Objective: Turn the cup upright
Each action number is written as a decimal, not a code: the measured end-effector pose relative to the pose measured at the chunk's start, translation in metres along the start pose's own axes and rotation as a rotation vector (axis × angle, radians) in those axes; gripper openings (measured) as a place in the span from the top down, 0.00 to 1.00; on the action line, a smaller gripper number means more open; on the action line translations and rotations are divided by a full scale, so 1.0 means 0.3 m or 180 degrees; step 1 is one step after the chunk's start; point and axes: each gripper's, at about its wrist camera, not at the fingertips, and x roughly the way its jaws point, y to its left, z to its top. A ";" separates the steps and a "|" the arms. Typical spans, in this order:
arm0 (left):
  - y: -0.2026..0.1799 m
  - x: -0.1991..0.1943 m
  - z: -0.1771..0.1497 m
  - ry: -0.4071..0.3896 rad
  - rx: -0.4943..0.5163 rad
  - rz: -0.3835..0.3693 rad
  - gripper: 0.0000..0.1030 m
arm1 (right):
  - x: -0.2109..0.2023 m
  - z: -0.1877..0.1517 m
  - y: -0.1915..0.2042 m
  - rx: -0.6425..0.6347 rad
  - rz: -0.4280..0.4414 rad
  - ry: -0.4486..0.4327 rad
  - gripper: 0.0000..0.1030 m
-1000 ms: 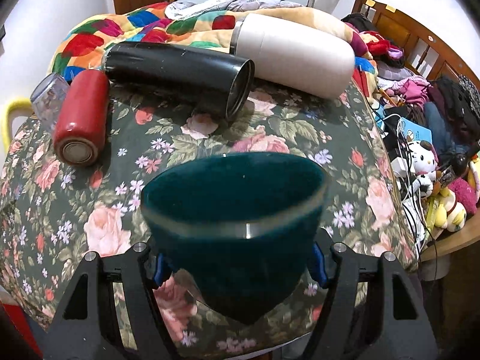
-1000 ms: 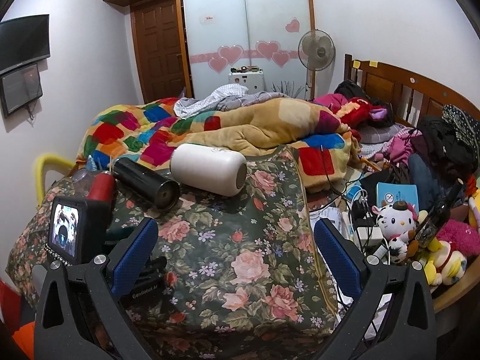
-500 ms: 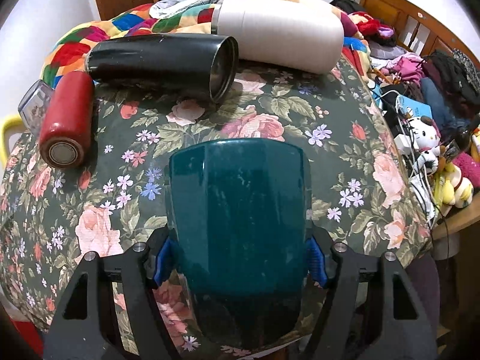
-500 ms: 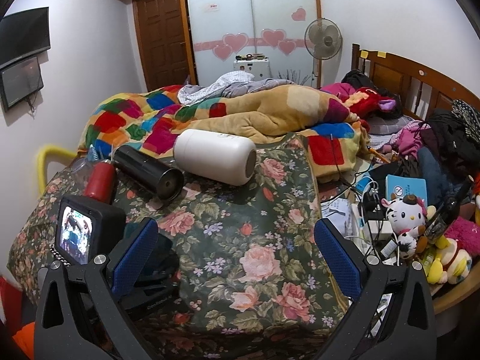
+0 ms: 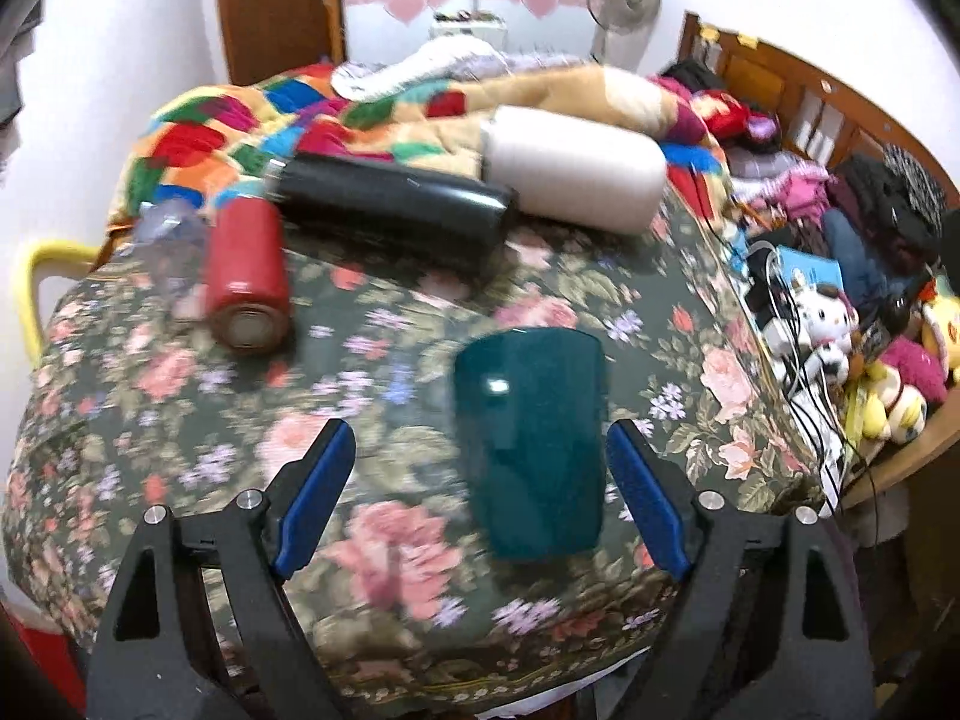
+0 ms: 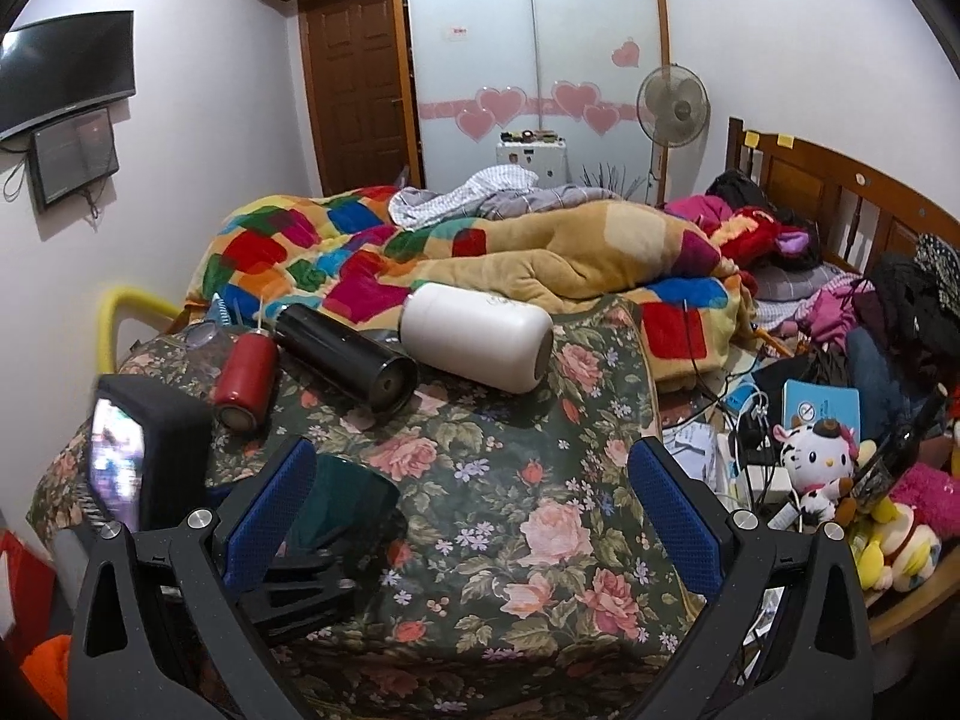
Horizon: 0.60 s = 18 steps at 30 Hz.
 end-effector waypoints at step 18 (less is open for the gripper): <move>0.307 -0.192 -0.124 -0.0471 -0.0452 0.0808 0.13 | 0.181 -0.059 0.158 -0.0185 0.0220 0.0465 0.04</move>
